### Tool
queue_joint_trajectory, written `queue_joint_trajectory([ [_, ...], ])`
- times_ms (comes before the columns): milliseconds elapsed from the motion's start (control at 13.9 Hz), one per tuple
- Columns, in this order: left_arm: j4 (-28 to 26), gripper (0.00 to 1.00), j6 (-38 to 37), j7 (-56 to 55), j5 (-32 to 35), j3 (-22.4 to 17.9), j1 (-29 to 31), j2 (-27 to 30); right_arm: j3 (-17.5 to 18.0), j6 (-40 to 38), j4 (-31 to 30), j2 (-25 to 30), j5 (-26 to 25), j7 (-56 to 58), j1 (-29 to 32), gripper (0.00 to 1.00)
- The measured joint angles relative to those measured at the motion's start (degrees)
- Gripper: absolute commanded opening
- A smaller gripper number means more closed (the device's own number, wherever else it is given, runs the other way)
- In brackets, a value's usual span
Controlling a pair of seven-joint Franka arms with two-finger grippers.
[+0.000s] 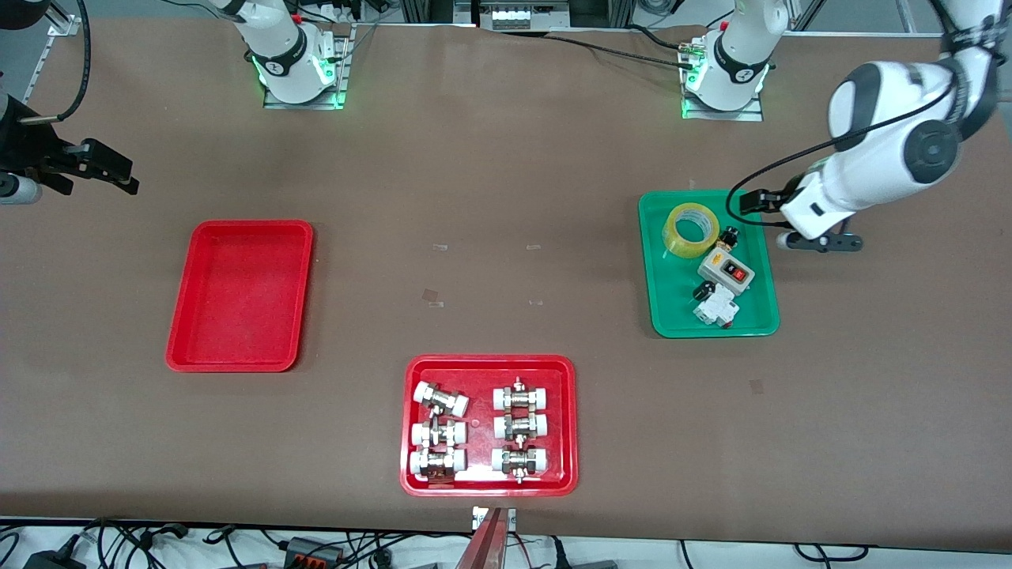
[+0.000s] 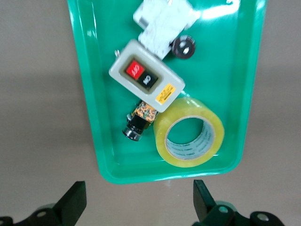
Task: Left arm passes tape to right arm into tray
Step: 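Reach the left gripper down to the yellow tape roll in the green tray, then grasp the tape roll with the left gripper and lift it toward the table middle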
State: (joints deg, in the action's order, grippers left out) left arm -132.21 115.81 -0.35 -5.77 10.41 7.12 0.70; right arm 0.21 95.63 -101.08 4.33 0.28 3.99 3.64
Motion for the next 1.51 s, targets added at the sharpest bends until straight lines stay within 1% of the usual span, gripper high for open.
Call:
queue_joint_trajectory([
  [288, -2.68, 1.00, 6.82, -0.82, -0.03, 0.47, -0.07, -5.51, -0.04, 0.00, 0.16, -0.01, -0.01, 0.00, 0.00, 1.00],
  [576, -5.44, 1.00, 14.28, -5.88, -0.03, 4.29, -0.48, -9.44, -0.08, 0.00, 0.16, -0.06, -0.01, 0.00, 0.01, 1.00],
  [720, -7.00, 0.95, 16.05, -6.85, -0.03, 5.15, -0.62, -10.24, -0.08, 0.00, 0.16, -0.06, -0.01, 0.00, 0.01, 1.00],
  [792, -7.81, 0.95, 16.47, -6.99, -0.03, 5.20, -0.62, -10.33, -0.08, 0.01, 0.16, -0.07, -0.01, 0.00, 0.01, 1.00],
  [864, -8.57, 0.91, 17.11, -7.03, -0.03, 5.20, -0.61, -10.35, -0.08, 0.01, 0.16, -0.07, -0.01, 0.00, 0.01, 1.00],
  [936, -9.39, 0.82, 18.21, -7.06, -0.03, 5.19, -0.61, -10.45, -0.08, 0.01, 0.16, -0.07, -0.01, 0.00, 0.01, 1.00],
  [1008, -10.13, 0.66, 19.44, -7.08, -0.03, 5.19, -0.61, -10.75, -0.08, 0.01, 0.16, -0.08, -0.01, 0.00, 0.01, 1.00],
  [1080, -10.60, 0.53, 20.15, -7.12, -0.03, 5.19, -0.61, -11.22, -0.08, 0.01, 0.16, -0.08, -0.01, 0.00, 0.01, 1.00],
  [1152, -10.76, 0.42, 20.40, -7.14, -0.03, 5.19, -0.61, -11.68, -0.08, 0.01, 0.16, -0.09, -0.01, 0.00, 0.01, 1.00],
  [1223, -10.76, 0.29, 20.41, -7.15, -0.03, 5.19, -0.61, -11.95, -0.08, 0.01, 0.16, -0.09, -0.01, 0.00, 0.01, 1.00],
  [1367, -10.66, 0.14, 20.45, -7.21, -0.04, 5.20, -0.61, -11.99, -0.08, 0.01, 0.16, -0.09, -0.01, 0.00, 0.01, 1.00],
  [1511, -10.49, 0.03, 20.45, -7.28, -0.04, 5.19, -0.56, -11.95, -0.08, 0.01, 0.16, -0.09, -0.01, 0.00, 0.00, 1.00],
])
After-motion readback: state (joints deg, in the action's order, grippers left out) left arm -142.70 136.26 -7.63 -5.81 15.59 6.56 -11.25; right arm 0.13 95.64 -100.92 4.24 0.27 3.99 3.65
